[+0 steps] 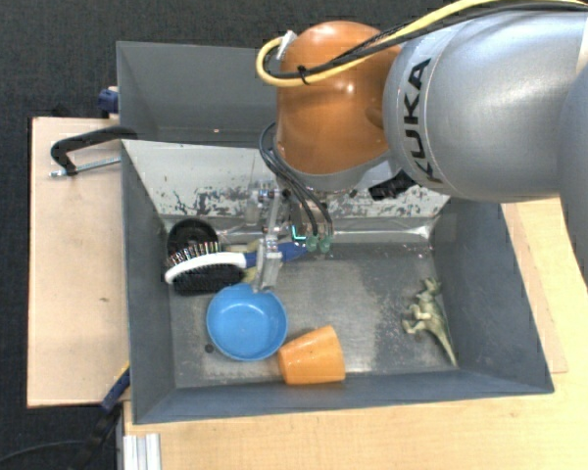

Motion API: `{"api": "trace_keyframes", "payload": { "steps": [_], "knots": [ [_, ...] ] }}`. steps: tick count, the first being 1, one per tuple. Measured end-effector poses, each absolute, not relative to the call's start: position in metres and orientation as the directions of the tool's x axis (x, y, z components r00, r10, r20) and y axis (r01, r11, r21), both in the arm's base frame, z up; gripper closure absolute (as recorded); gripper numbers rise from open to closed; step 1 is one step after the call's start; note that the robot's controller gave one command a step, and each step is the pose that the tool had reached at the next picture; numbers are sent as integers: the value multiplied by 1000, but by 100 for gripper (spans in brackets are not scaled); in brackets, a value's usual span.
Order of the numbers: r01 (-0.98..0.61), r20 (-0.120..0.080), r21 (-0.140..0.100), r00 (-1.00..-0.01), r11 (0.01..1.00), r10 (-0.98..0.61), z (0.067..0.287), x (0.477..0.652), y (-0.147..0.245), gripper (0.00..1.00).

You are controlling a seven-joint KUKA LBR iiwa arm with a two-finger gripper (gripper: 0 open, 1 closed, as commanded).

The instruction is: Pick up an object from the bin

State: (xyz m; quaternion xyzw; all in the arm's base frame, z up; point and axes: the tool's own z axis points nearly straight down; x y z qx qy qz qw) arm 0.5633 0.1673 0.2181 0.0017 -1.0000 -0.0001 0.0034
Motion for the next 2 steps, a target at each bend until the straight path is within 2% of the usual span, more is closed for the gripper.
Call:
{"api": "trace_keyframes", "payload": {
  "steps": [1, 2],
  "knots": [
    [-45, -17, 3, -999, 999, -45, 343, 593, 146, 0],
    [-249, 6, 1, -968, 968, -249, 188, 552, 148, 0]
  ]
}}
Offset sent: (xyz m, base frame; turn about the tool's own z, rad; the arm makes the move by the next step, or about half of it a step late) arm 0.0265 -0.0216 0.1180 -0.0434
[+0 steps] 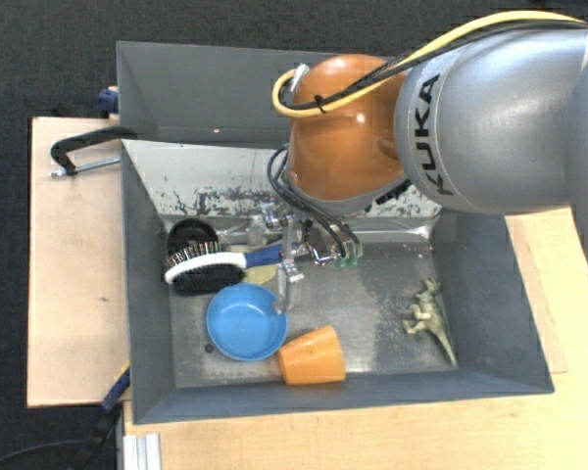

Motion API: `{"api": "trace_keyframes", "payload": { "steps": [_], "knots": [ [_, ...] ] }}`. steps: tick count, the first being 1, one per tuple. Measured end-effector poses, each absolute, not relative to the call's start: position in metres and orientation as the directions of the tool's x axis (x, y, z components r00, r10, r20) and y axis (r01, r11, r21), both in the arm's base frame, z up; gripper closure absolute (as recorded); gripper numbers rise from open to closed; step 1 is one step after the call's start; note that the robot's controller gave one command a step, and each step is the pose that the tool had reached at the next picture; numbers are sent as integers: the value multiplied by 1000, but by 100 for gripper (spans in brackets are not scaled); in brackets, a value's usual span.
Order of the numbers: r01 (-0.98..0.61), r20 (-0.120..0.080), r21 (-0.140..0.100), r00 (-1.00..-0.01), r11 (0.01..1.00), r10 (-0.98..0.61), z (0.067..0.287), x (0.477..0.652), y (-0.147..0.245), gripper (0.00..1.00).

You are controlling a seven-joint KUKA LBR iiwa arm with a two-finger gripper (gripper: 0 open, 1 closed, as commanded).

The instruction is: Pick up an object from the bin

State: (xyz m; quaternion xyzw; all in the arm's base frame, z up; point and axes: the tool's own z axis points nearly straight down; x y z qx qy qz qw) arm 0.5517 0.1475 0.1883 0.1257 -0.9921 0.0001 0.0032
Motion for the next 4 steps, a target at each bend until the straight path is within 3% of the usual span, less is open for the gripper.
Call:
{"api": "trace_keyframes", "payload": {
  "steps": [1, 2, 3, 4],
  "knots": [
    [-97, -13, 5, -995, 995, -97, 73, 572, 148, 0],
    [-99, -14, 5, -995, 995, -99, 77, 573, 148, 100],
    [-93, -17, 3, -996, 996, -93, 347, 559, 145, 100],
    [-181, 0, 1, -983, 983, -181, 310, 530, 176, 100]
  ]
}}
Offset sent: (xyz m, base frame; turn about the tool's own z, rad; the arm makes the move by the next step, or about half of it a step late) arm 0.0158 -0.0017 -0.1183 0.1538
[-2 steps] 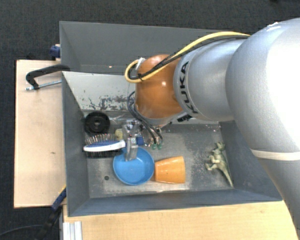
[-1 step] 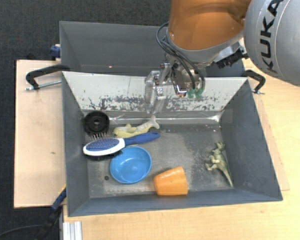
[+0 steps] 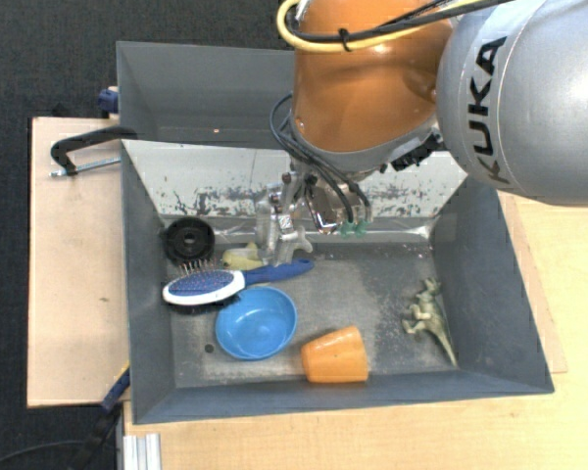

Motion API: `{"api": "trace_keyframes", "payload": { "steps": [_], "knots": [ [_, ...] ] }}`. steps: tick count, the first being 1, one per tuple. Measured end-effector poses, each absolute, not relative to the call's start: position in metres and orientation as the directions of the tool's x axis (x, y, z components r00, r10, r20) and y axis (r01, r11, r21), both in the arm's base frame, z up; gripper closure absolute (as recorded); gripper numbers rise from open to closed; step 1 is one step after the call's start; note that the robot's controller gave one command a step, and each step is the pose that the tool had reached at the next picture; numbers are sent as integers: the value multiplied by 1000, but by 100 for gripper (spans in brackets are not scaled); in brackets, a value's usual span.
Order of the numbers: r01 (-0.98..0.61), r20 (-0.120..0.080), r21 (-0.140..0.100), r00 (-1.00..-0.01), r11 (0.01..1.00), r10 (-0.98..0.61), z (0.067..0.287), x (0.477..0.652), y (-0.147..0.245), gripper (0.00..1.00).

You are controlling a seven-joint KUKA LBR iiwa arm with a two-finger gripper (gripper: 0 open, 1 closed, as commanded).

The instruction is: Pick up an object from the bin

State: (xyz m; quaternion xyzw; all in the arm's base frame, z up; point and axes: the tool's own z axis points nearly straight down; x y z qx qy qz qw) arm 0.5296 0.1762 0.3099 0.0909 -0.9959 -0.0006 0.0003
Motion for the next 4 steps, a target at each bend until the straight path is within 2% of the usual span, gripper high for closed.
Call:
{"api": "trace_keyframes", "payload": {
  "steps": [1, 2, 3, 4],
  "knots": [
    [-84, 7, 0, -996, 996, -84, 222, 512, 193, 100],
    [-14, 5, 0, -1000, 1000, -14, 166, 520, 208, 100],
    [-26, -14, 7, -1000, 1000, -26, 243, 539, 228, 100],
    [-25, -4, 3, -1000, 1000, -25, 238, 537, 227, 0]
  ]
}}
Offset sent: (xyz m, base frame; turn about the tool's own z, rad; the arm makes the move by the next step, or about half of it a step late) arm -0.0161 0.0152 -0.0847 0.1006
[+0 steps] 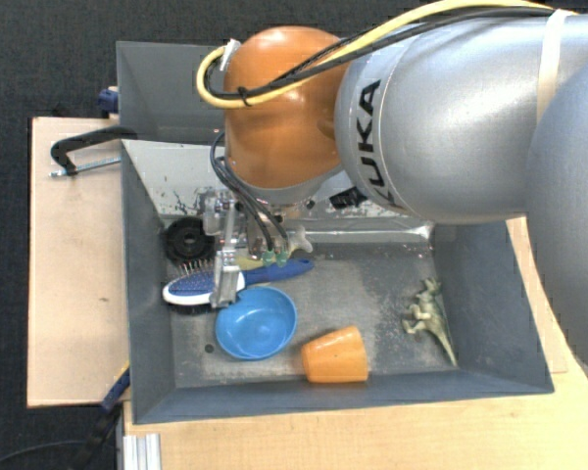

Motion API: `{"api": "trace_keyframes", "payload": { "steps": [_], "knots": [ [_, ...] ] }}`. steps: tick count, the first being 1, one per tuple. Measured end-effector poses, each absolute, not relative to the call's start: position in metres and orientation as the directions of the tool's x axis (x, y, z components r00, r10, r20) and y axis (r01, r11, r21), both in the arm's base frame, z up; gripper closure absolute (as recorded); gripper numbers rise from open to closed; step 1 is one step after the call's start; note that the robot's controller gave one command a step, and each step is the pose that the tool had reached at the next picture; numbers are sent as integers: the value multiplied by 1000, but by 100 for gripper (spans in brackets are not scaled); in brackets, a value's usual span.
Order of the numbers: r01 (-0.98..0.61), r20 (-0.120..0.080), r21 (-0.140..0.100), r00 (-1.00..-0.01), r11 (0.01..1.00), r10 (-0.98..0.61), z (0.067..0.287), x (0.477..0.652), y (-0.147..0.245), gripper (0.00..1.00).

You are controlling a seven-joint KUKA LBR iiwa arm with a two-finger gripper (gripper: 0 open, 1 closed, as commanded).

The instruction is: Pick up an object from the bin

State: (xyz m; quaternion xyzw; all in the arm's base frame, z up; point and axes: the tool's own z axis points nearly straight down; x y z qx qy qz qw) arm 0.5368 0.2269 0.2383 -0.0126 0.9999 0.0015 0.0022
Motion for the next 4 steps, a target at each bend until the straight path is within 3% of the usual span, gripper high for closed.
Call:
{"api": "trace_keyframes", "payload": {
  "steps": [1, 2, 3, 4],
  "knots": [
    [-92, 1, 0, -996, 996, -92, 102, 525, 177, 0],
    [-86, -18, -4, -996, 996, -86, 74, 539, 212, 0],
    [-86, -16, -1, -996, 996, -86, 75, 537, 212, 100],
    [-74, -12, 4, -997, 997, -74, 174, 553, 212, 100]
  ]
}}
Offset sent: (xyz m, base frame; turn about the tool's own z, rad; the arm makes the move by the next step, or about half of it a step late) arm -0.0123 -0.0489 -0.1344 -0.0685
